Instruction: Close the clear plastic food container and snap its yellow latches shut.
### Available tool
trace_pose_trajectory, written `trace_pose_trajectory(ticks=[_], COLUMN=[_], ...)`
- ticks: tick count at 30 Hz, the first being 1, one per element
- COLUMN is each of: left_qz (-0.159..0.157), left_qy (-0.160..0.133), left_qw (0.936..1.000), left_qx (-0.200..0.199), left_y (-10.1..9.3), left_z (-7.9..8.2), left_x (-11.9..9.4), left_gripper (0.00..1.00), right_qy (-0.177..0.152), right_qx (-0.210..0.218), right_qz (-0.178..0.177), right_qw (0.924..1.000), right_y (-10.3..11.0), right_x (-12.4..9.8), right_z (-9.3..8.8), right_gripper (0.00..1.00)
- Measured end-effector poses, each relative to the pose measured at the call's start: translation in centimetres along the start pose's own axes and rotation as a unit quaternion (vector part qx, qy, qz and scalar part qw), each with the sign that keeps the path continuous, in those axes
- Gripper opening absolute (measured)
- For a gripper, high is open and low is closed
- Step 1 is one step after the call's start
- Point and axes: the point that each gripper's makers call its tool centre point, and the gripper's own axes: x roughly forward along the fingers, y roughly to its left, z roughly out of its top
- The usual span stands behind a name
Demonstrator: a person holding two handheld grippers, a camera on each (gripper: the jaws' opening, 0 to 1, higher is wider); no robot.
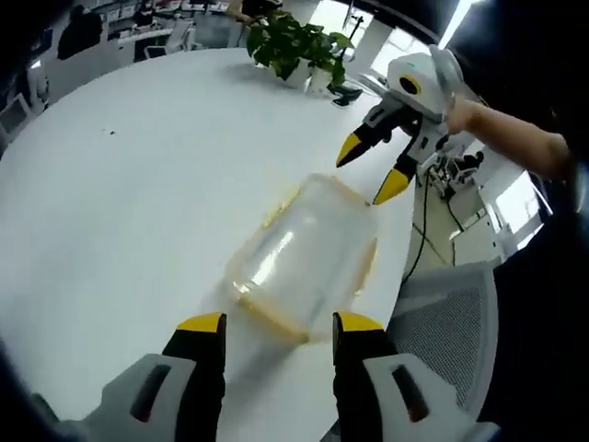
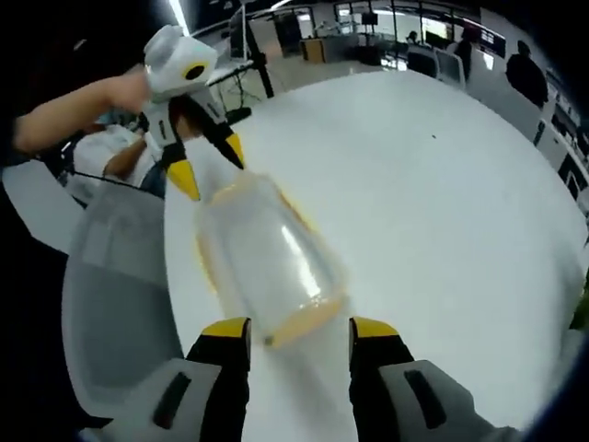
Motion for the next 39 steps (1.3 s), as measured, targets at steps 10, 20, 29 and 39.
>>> trace_pose_trajectory(ticks=[10,20,29,39], left_qz=[0.008,0.021,0.041,0.044], left_qy=[-0.014,-0.028,-0.035,-0.032], left_qw=[0.9968,0.9900,0.9835,0.9833], left_qx=[-0.079,-0.136,-0.173,-0.174], left_y=[-0.1,0.3,0.6,0.2], left_z=[-0.5,-0.9,-1.5,-1.6], left_x=[0.4,0.7,0.8,1.6], left_gripper=[0.41,0.42,0.40,0.35], right_qy=[-0.013,-0.032,-0.055,-0.059], right_qx=[0.057,0.114,0.158,0.180], right_qz=[-0.013,-0.017,-0.013,-0.011], right_qw=[0.9982,0.9928,0.9858,0.9819], right_y=[-0.2,-0.5,0.2,0.4], right_x=[0.1,0.3,1.0,1.3], right_z=[0.0,-0.3,-0.3,-0.6], right_gripper=[0.39,0.39,0.37,0.36])
